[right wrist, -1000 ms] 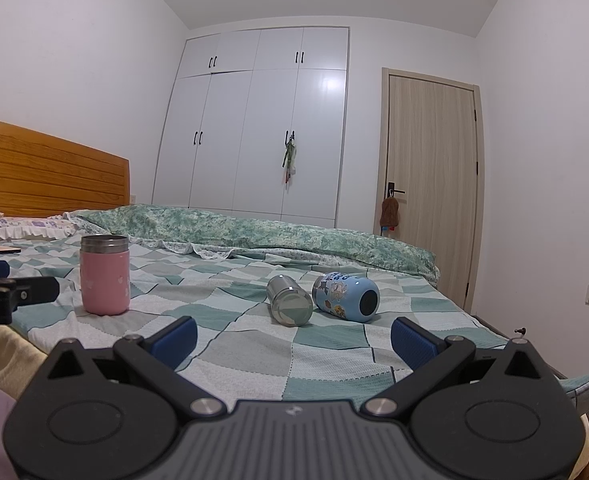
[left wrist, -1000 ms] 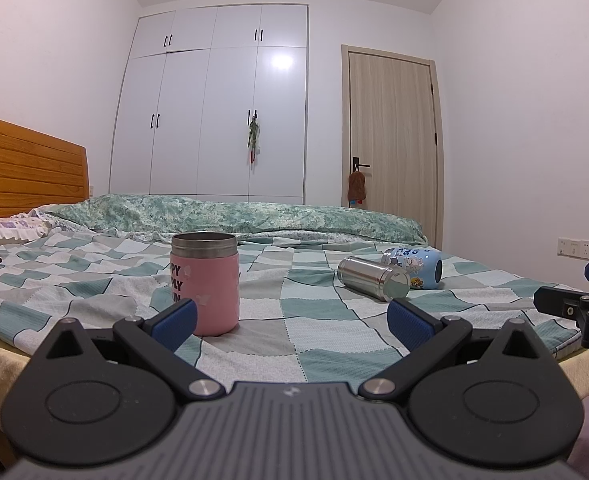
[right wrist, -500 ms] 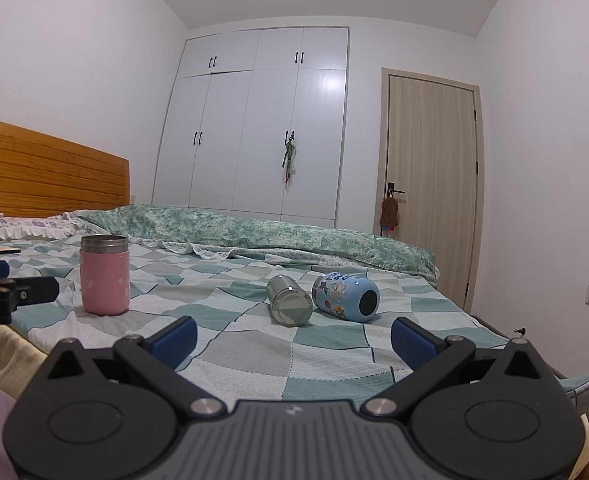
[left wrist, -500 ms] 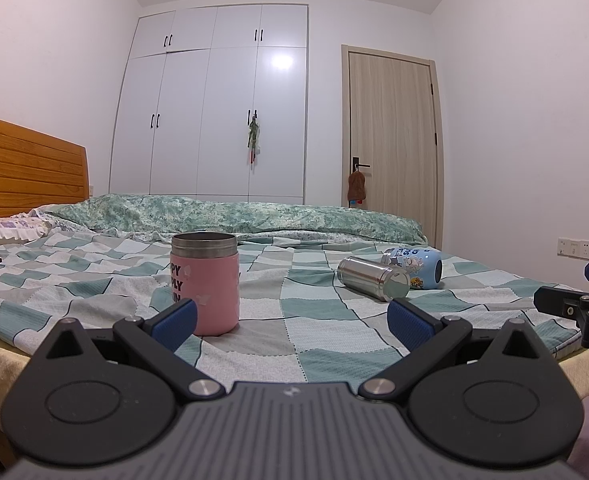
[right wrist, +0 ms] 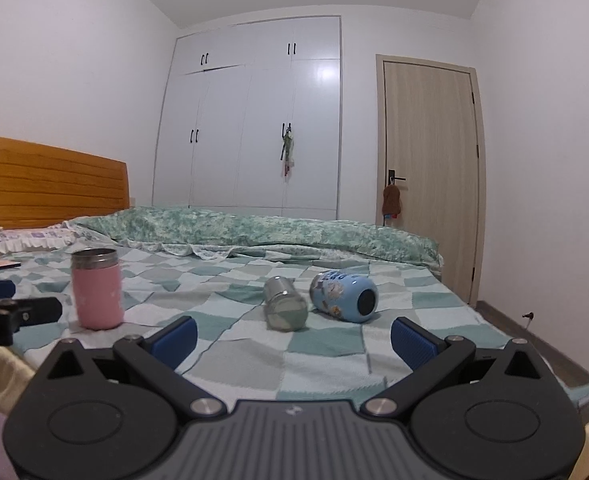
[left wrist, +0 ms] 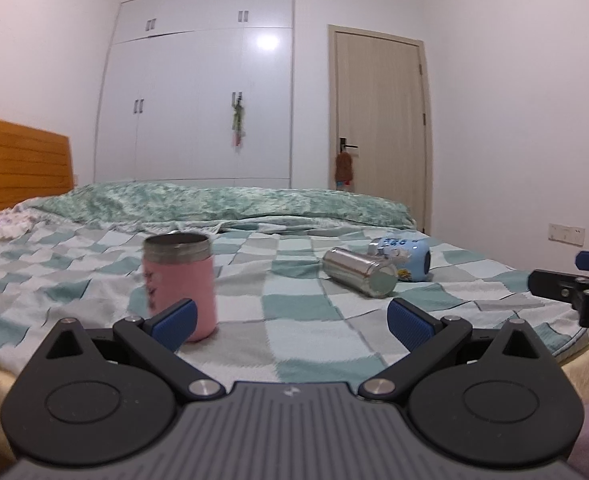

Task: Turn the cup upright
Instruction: 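Move the right tool toward the lying silver steel bottle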

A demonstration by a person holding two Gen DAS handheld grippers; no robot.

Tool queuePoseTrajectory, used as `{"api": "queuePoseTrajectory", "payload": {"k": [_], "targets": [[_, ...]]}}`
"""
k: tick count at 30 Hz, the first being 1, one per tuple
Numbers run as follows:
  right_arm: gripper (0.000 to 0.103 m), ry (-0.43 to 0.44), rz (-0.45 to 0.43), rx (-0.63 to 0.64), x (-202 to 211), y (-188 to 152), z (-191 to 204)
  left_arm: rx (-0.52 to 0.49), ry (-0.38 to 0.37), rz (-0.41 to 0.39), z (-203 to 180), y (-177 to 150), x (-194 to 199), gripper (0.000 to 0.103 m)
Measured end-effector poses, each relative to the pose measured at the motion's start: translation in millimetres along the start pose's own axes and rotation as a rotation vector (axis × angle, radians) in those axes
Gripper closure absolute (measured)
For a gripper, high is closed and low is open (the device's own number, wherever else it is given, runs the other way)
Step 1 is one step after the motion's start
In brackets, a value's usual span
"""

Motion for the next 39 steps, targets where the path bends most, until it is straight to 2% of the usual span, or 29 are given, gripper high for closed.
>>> {"api": "queuePoseTrajectory", "payload": {"k": [8,11,16,22,26,33,39], "targets": [[0.000,0.000,0.035,0.040,-49.7,22.7,-28.7,-0.030,-0.024,0.051,-28.8,33.1,-49.8,0.000],[0.000,0.013,0.074,0.039,-73.3,31.6,-43.1,-0.048,-0.039,0.062,-40.7,45.5,-69.3,0.000],[0.000,0.021,0.113,0.037,-110.7,48.3,-70.1,-0.112,-0.014,0.080,-63.6,64.8,-107.1,0.000],[0.000,0.021,0.160,0.067,-163.3,67.5,-102.4,-0.112,-0.036,0.140,-86.7,86.2,-165.4,0.000],[0.000,0.006,0.195,0.071,-199.1,75.2,-125.9,-0.121,-0.020,0.190,-101.0,99.3,-206.0,0.000],[0.000,-0.010,0.276,0.020,-261.0,82.0,-168.0,-0.116,0.036,0.352,-118.4,112.4,-284.8,0.000],[0.000,0.028,0.338,-0.001,-311.7,78.9,-177.9,-0.091,0.105,0.535,-121.8,109.7,-353.3,0.000]]}}
Point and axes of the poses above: each gripper's, at about its wrist camera, not at the fingertips, and x roughly against the way its jaws point, z to its left, y to its top, the point moved 2 cm from there along -x, roughly the way its jaws point, and after that the axes turned 5 degrees about z, right-handed, at the moved point
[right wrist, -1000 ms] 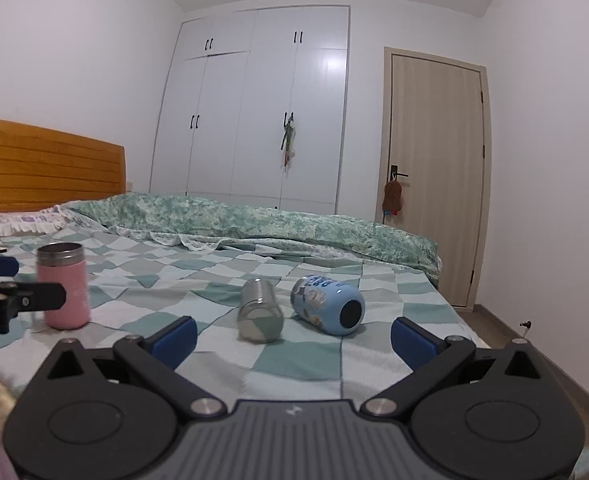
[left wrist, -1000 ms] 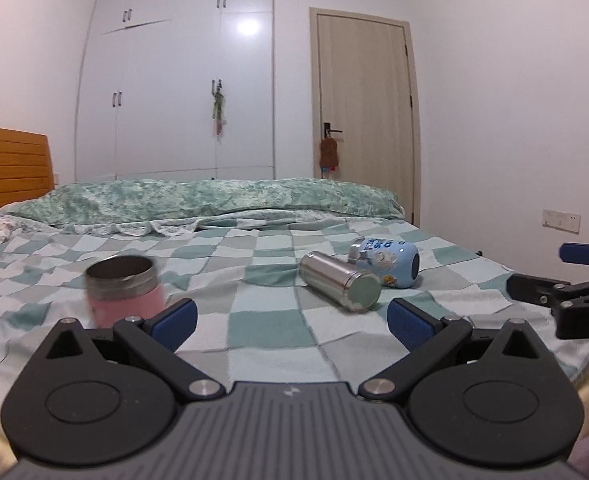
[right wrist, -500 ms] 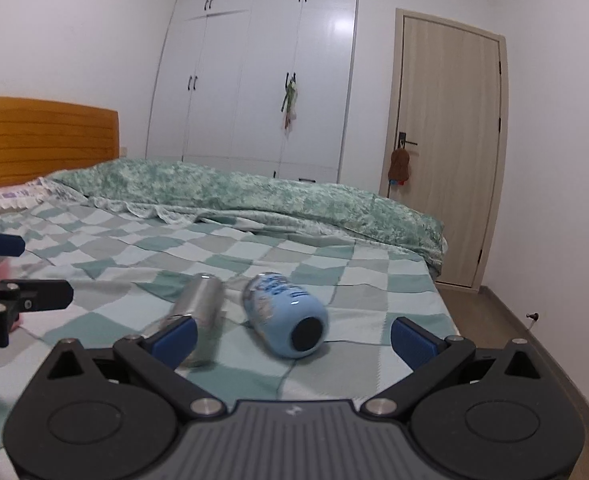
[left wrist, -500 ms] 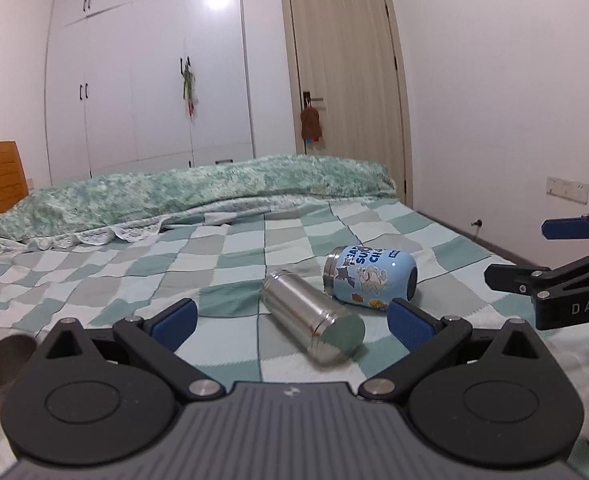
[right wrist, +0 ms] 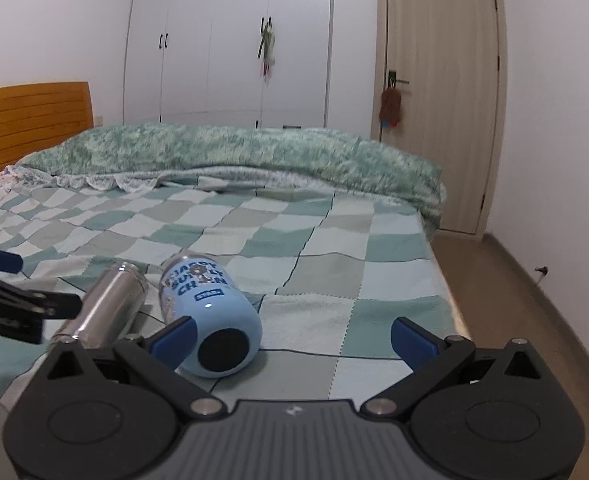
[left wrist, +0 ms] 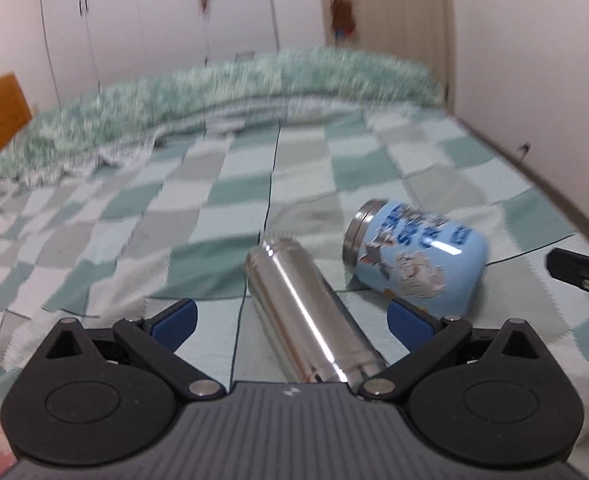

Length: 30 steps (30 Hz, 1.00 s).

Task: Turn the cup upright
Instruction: 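Move the right tool toward the lying silver steel bottle, then close the right tool around the silver bottle's body and lift it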

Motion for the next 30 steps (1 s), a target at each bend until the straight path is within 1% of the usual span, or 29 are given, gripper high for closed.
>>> {"api": "queuePoseTrajectory", "payload": {"k": [4,7,10,11,13,14,15,18,23,27,30], "targets": [[0.000,0.024,0.014,0.018,-18.6,0.6,1.7,0.021,0.028,0.085,0.3,13.1,-32.9,0.000],[0.000,0.028,0.016,0.014,-27.8,1.3,-1.4,0.052,0.024,0.165,3.7,18.0,-55.3,0.000],[0.000,0.036,0.015,0.001,-34.8,0.1,-5.1,0.097,0.004,0.262,5.6,16.1,-76.5,0.000],[0.000,0.039,0.015,-0.003,-36.4,-0.6,-5.8,0.112,-0.001,0.285,6.5,14.7,-82.0,0.001],[0.000,0.044,0.014,-0.006,-37.3,-1.7,-6.8,0.128,-0.014,0.329,6.8,11.4,-91.1,0.008],[0.000,0.047,0.012,-0.007,-37.0,-2.1,-6.7,0.135,-0.036,0.350,6.4,9.4,-94.2,0.022],[0.000,0.049,0.008,-0.007,-36.3,-2.0,-6.7,0.137,-0.062,0.371,5.4,7.8,-96.2,0.033],[0.000,0.051,-0.007,-0.008,-32.5,-1.3,-6.4,0.106,-0.052,0.355,1.2,9.1,-91.6,0.033],[0.000,0.046,-0.030,-0.010,-16.3,0.9,-3.5,0.070,-0.069,0.309,3.3,9.8,-70.9,0.034],[0.000,0.036,-0.043,-0.007,11.7,0.4,4.4,0.062,-0.087,0.272,7.5,7.1,-44.8,0.034],[0.000,0.035,-0.048,-0.007,38.6,-2.4,13.4,0.056,-0.109,0.239,11.4,0.2,-17.6,0.034]]}}
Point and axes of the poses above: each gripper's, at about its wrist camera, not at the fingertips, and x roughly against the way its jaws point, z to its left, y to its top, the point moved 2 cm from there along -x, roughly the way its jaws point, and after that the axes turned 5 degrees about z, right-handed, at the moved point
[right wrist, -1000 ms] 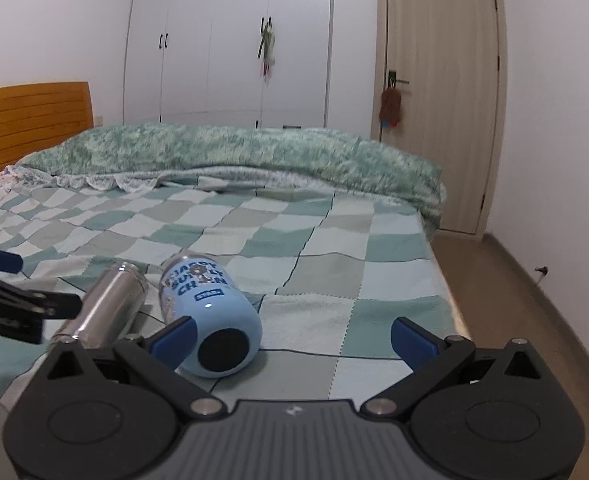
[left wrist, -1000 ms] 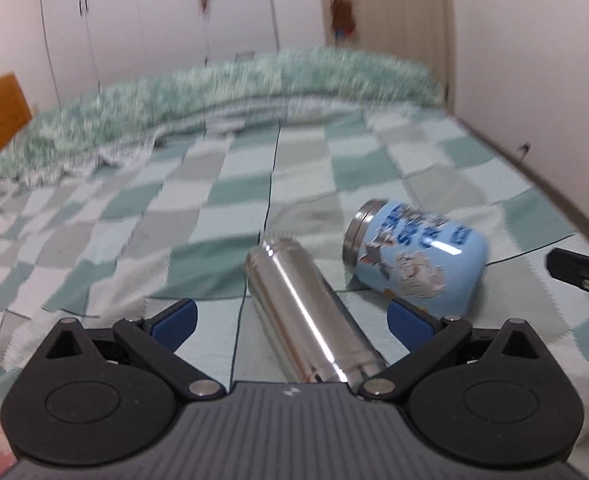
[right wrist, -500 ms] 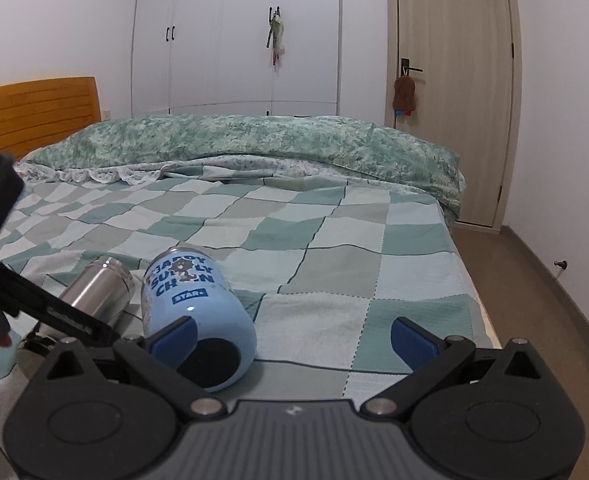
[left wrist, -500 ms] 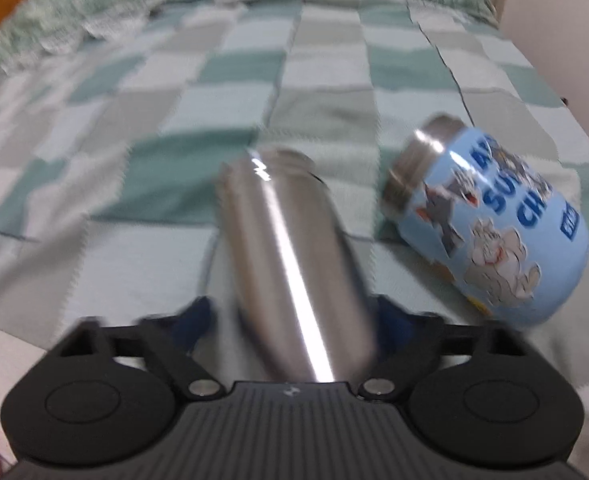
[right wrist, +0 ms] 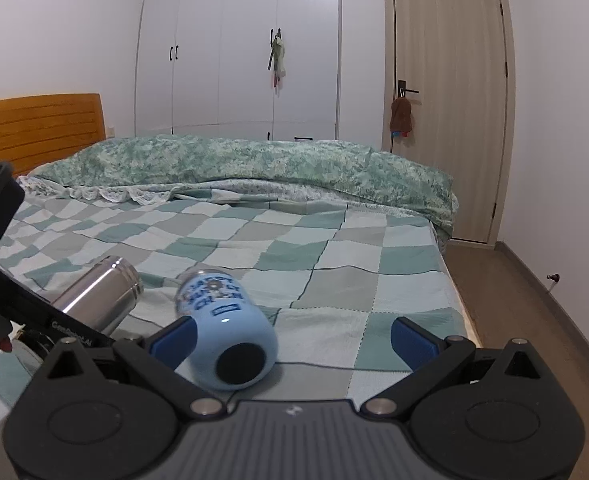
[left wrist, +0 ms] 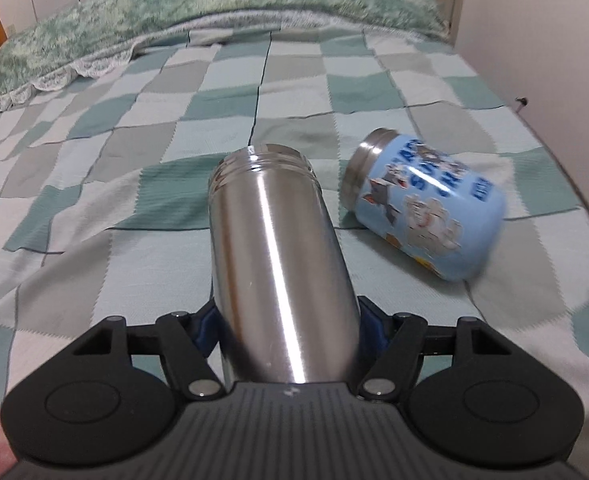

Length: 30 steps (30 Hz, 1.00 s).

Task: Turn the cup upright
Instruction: 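Close the right tool around the silver bottle's body and lift it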

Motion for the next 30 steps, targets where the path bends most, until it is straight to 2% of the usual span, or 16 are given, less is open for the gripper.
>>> {"api": "queuePoseTrajectory", "payload": {"k": [6,13,18,22,25,27,30], "targets": [[0.000,0.002,0.002,0.000,58.2,-13.4,30.4,-0.024,-0.061,-0.049,3.0,-41.9,55.0,0.034],[0.000,0.020,0.013,0.021,114.3,-33.9,72.6,-0.055,-0.094,-0.049,11.6,-109.3,98.4,0.034],[0.000,0.034,0.040,0.005,139.1,-54.6,94.9,-0.076,-0.087,-0.002,20.8,-162.8,102.9,0.034],[0.000,0.041,0.058,-0.014,151.8,-69.8,108.6,-0.059,-0.079,0.014,32.5,-192.3,96.4,0.034],[0.000,0.042,0.075,-0.016,157.7,-78.0,118.6,-0.033,-0.091,0.041,41.8,-206.4,83.1,0.034],[0.000,0.036,0.080,-0.012,162.6,-81.0,123.7,-0.035,-0.101,0.012,43.7,-210.6,84.3,0.034],[0.000,0.030,0.078,-0.009,169.8,-81.3,129.4,-0.043,-0.115,0.009,43.8,-212.4,86.0,0.034]]}}
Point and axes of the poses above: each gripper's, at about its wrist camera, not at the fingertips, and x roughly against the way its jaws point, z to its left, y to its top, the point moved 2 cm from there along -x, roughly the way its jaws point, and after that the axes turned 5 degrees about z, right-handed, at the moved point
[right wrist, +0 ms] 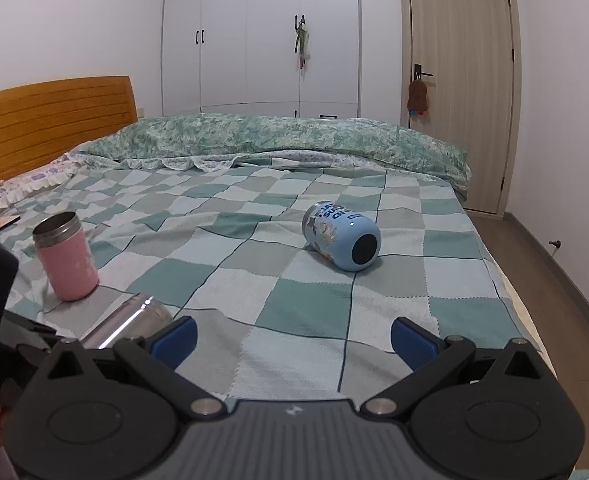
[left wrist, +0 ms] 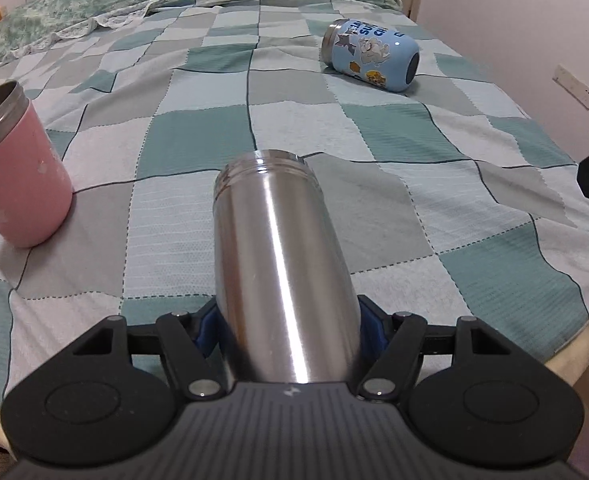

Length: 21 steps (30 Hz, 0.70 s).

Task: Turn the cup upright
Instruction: 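Close the right tool around the silver bottle's body and lift it, then rotate the held silver bottle upright with the right tool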

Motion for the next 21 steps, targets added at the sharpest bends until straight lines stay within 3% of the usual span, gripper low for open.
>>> {"api": "queuePoseTrajectory", "payload": {"k": [2,4,10,17,21], "targets": [[0.000,-0.004,-0.006,-0.001,6.0,0.4,2.6,-0.002,-0.008,-0.003,1.1,-1.3,3.6,0.029],[0.000,-0.007,-0.014,-0.001,10.9,2.6,4.9,0.000,-0.021,-0.025,2.7,-2.1,11.6,0.001],[0.000,-0.003,-0.047,-0.004,27.3,10.4,15.2,0.003,-0.090,-0.140,22.6,-2.5,60.1,0.000],[0.000,0.044,-0.006,0.032,5.3,20.1,57.3,0.000,0.001,-0.238,69.0,-6.2,102.5,0.000],[0.000,0.082,0.064,0.026,-24.5,25.9,87.5,0.003,0.057,-0.260,101.6,-10.9,109.8,0.000]]}}
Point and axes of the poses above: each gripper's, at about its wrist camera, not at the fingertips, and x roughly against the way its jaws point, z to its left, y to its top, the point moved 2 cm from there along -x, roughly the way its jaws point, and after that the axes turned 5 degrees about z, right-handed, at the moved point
